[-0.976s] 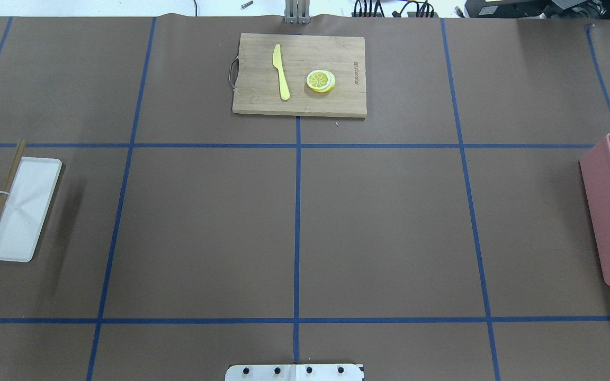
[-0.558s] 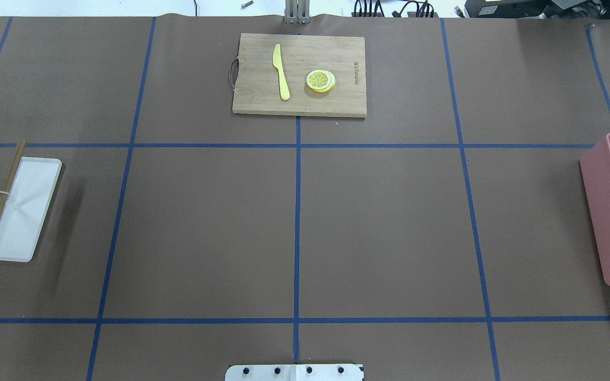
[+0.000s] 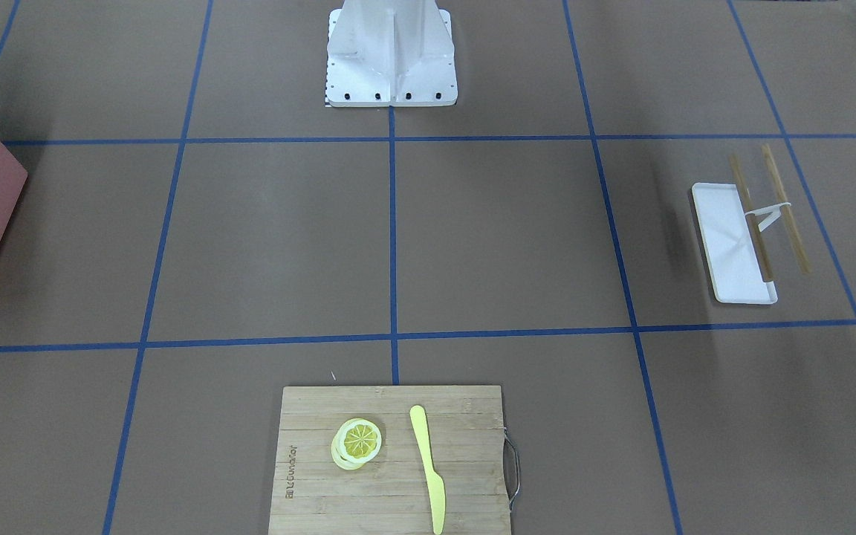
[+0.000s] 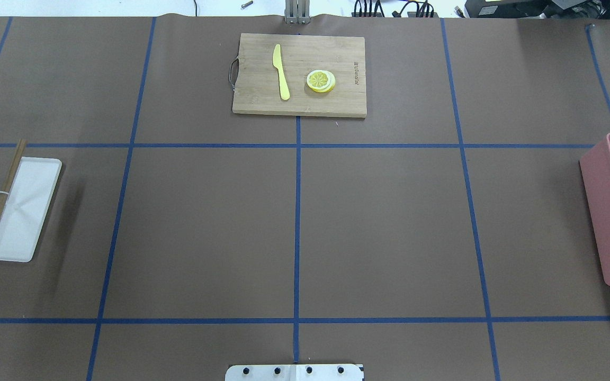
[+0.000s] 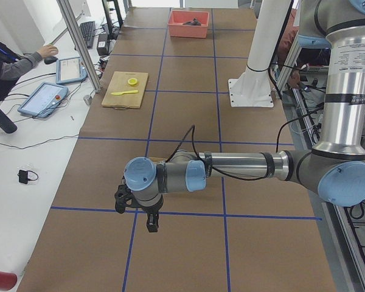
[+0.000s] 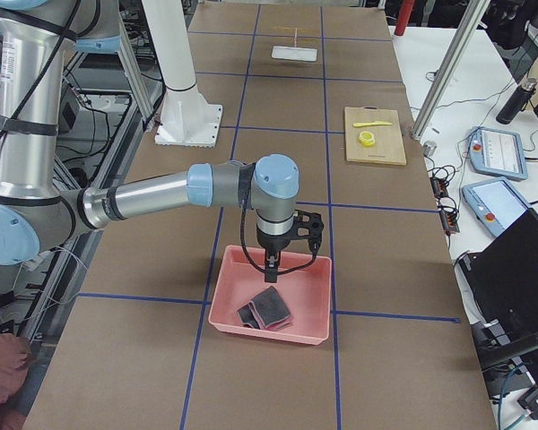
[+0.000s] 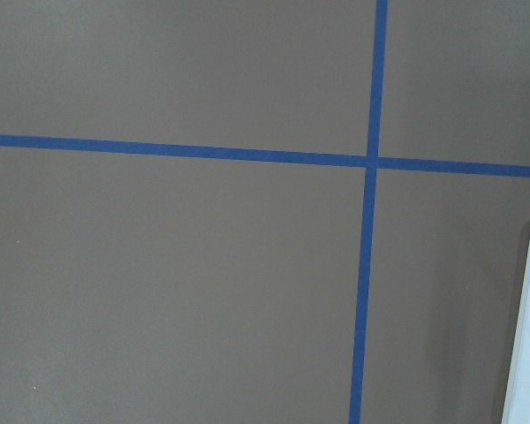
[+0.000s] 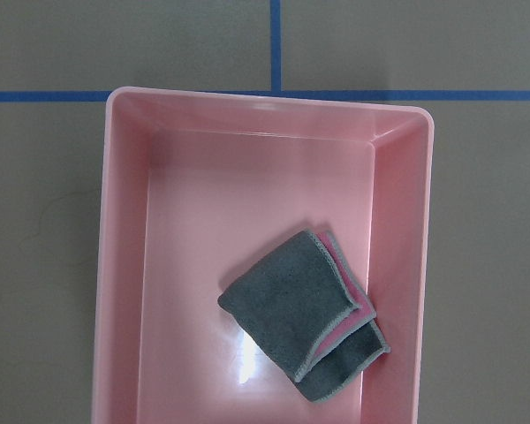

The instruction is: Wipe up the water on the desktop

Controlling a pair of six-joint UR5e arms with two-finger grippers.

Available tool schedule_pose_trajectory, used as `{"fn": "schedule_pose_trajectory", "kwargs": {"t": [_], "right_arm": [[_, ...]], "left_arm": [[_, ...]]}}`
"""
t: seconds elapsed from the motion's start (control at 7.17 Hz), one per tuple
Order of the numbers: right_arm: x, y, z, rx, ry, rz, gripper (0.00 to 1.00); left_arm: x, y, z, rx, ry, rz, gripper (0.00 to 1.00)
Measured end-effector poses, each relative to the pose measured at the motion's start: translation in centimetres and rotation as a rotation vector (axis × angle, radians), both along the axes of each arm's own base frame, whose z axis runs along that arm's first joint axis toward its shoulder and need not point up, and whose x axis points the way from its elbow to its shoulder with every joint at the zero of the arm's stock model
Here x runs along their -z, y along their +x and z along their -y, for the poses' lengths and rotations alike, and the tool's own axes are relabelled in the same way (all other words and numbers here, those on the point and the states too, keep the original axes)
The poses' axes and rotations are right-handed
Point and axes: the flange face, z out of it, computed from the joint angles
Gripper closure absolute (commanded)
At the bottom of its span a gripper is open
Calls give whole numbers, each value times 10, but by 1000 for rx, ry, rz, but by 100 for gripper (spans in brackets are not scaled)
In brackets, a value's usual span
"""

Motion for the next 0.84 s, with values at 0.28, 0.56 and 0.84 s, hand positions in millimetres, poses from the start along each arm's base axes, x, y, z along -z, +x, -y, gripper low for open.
{"fn": "schedule_pose_trajectory", "kwargs": {"t": [0.28,0.56,0.84], "right_arm": [[0,0,0,0,0,0,0],[3,0,0,0,8,2,0],[10,0,1,0,23,2,0]], "left_arm": [[-1,0,0,-1,-1,0,1],[-1,1,0,-1,-2,0,1],[-1,1,0,-1,-2,0,1]]}}
